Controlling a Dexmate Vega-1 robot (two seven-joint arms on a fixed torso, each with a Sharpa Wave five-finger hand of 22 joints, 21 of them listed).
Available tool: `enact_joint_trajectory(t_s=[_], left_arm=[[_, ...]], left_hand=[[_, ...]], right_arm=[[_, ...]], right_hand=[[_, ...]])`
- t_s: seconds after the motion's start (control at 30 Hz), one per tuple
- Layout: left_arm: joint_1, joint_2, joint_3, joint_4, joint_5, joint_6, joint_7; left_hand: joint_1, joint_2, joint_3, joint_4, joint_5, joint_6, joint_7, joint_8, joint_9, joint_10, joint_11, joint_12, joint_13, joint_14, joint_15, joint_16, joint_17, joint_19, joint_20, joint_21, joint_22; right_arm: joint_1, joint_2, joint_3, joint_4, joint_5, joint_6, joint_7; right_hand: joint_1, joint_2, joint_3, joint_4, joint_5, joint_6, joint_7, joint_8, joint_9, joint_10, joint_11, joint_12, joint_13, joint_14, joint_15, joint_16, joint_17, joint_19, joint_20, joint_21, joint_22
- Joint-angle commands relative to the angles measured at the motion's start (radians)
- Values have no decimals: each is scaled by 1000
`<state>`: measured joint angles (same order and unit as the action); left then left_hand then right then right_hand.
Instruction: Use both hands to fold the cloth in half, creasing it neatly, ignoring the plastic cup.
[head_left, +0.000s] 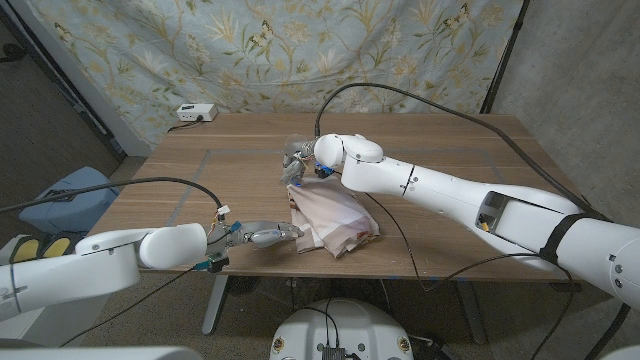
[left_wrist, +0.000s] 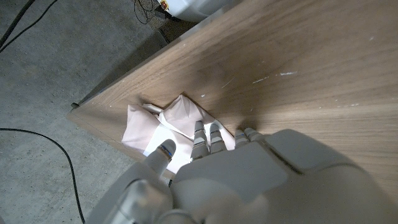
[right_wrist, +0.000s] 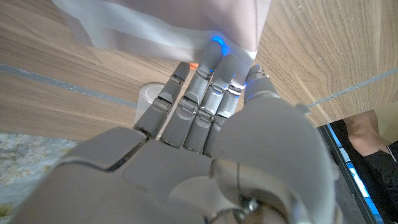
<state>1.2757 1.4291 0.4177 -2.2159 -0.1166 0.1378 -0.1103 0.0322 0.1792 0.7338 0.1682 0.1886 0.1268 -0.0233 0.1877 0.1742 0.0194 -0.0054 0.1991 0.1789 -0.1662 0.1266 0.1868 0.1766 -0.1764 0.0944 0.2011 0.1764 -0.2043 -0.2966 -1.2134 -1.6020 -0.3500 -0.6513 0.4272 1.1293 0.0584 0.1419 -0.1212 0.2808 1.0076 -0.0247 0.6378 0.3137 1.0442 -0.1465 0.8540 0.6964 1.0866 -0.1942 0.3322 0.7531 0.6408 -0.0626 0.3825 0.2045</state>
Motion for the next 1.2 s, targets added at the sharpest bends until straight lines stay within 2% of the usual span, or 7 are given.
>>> enact_joint_trajectory(t_s=[0.03, 0.23, 0.37, 0.6, 0.8, 0.97, 1.2], left_arm=[[-1, 0, 0, 6, -4, -12, -5], [-1, -4, 2, 4, -3, -3, -3], [-3, -4, 2, 6, -3, -7, -6], [-3, -7, 3, 4, -4, 0, -5], [-3, -9, 3, 4, -5, 1, -5], [-2, -4, -1, 6, -12, -14, -7], [12, 25, -28, -9, -28, -25, 33]], left_hand=[[9, 2, 2, -5, -2, 6, -6, -5, 4, -4, 1, -1, 3, -12, 3, -1, 1, -68, 1, 3, 3], [12, 1, 2, -8, -2, 6, -6, -5, 4, -3, 3, -1, 3, -12, 3, -2, 0, -68, 0, 3, 3], [12, 1, 1, -8, -2, 6, -6, -6, 4, -3, 3, -1, 3, -12, 3, -2, 0, -68, 0, 3, 3], [14, 2, 0, -9, -2, 6, -8, -5, 4, -4, 1, -1, 3, -11, 1, -1, 0, -68, 0, 3, 3], [15, 2, 0, -10, -3, 8, -7, -5, 4, -2, 3, 0, 3, -10, 2, -1, 0, -67, -1, 3, 3], [17, 1, 0, -13, -2, 8, -8, -5, 4, -2, 1, 0, 3, -10, 2, -2, -1, -66, 0, 3, 3], [21, -5, -1, -19, -3, 10, -13, -4, 4, 2, 2, 1, 3, -5, 3, -1, -3, -62, -1, 5, 3]], right_arm=[[11, 26, -11, 71, 29, 18, -27], [1, 23, -4, 90, 44, 36, -49], [-1, 13, 0, 86, 55, 44, -46], [-1, 3, 5, 84, 74, 51, -30], [6, 3, 2, 95, 95, 59, -2], [7, 1, 0, 93, 104, 60, 8], [5, -10, 2, 78, 113, 52, 13]], right_hand=[[12, 3, -3, -2, -3, 5, 3, -3, 0, 3, 7, -1, 0, 8, -34, -7, 5, 7, -10, 6, 0], [12, 10, -4, 0, -5, 11, -2, -4, -4, 10, 6, -4, -9, 14, -34, -10, 9, 15, -6, 11, -1], [-35, 17, -19, 26, -20, 14, 1, -8, -17, 21, 19, -23, -44, 18, -27, -21, 7, 27, 7, 18, -4], [-111, -6, -53, 55, -42, -60, 11, -54, -46, -17, 43, -89, -120, -6, -21, -67, -13, 9, 26, 12, -9], [-143, -18, -68, 65, -45, -121, 21, -111, -75, -71, 73, -148, -179, -45, 6, -110, -44, -14, 44, 0, -12], [-162, -29, -80, 70, -43, -150, 21, -143, -87, -95, 85, -180, -211, -66, 23, -127, -67, -25, 51, -7, -13], [-172, -33, -87, 73, -40, -158, 18, -158, -93, -105, 89, -198, -230, -73, 31, -132, -81, -32, 57, -12, -13]])
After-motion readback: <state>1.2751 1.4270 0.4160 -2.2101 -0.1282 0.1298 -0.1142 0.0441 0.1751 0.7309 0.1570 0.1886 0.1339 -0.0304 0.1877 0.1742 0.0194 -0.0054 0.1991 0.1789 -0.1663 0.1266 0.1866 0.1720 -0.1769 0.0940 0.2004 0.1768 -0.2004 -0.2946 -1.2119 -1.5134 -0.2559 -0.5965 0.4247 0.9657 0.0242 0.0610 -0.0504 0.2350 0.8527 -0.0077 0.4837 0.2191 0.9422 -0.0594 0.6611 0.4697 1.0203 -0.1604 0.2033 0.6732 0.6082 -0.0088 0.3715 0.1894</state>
